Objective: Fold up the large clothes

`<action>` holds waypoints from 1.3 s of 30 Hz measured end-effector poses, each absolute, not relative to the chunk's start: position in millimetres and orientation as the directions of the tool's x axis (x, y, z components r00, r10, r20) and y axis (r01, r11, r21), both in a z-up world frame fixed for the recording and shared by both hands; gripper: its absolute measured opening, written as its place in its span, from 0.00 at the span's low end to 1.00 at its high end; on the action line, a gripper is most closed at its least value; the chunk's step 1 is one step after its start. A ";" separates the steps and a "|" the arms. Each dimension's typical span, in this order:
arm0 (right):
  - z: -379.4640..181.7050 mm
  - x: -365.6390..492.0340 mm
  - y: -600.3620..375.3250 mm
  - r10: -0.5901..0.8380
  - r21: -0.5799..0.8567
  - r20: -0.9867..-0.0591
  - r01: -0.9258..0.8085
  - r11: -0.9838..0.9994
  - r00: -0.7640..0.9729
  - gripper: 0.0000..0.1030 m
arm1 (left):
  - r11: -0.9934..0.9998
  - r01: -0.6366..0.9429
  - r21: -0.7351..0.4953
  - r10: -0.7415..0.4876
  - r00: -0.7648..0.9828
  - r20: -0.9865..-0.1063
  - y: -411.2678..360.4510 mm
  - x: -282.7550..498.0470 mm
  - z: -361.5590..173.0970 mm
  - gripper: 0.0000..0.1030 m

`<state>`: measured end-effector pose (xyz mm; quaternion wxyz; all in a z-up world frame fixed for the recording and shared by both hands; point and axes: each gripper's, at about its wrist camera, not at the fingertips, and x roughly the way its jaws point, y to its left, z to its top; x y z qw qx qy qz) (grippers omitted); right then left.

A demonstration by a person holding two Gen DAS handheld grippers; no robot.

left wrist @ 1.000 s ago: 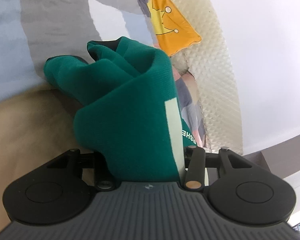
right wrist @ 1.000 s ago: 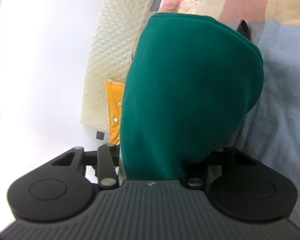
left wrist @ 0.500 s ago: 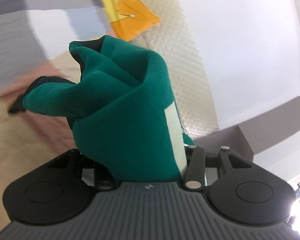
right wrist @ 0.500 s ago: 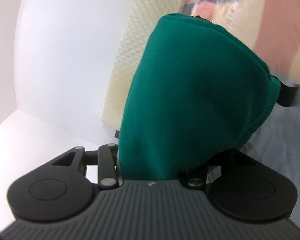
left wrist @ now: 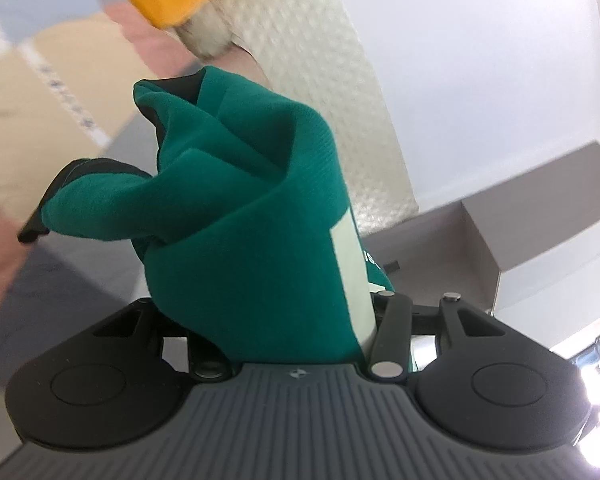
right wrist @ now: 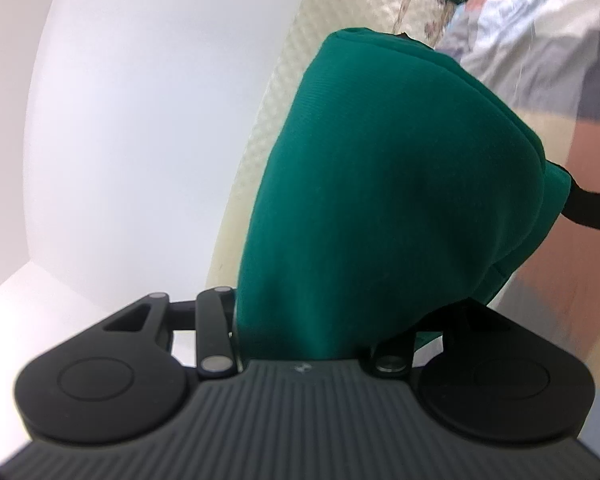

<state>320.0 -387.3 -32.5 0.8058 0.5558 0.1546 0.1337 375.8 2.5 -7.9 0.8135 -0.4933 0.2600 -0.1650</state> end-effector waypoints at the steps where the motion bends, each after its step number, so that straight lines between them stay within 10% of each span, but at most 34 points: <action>1: -37.3 332.3 -395.8 0.379 0.937 -0.101 -0.040 0.346 0.920 0.50 | 0.461 0.022 -0.887 -0.534 0.805 -0.258 -7.6 391.0 -12.6 0.51; 16: -153.2 457.1 -467.8 0.303 0.924 -0.122 -0.003 0.382 0.945 0.50 | 0.483 0.109 -0.869 -0.631 0.731 -0.259 -84.3 560.3 -152.9 0.51; 39: -250.5 414.3 -475.8 0.290 0.925 -0.228 0.114 0.361 0.929 0.63 | 0.525 0.093 -0.846 -0.648 0.688 -0.326 -71.4 515.1 -253.5 0.64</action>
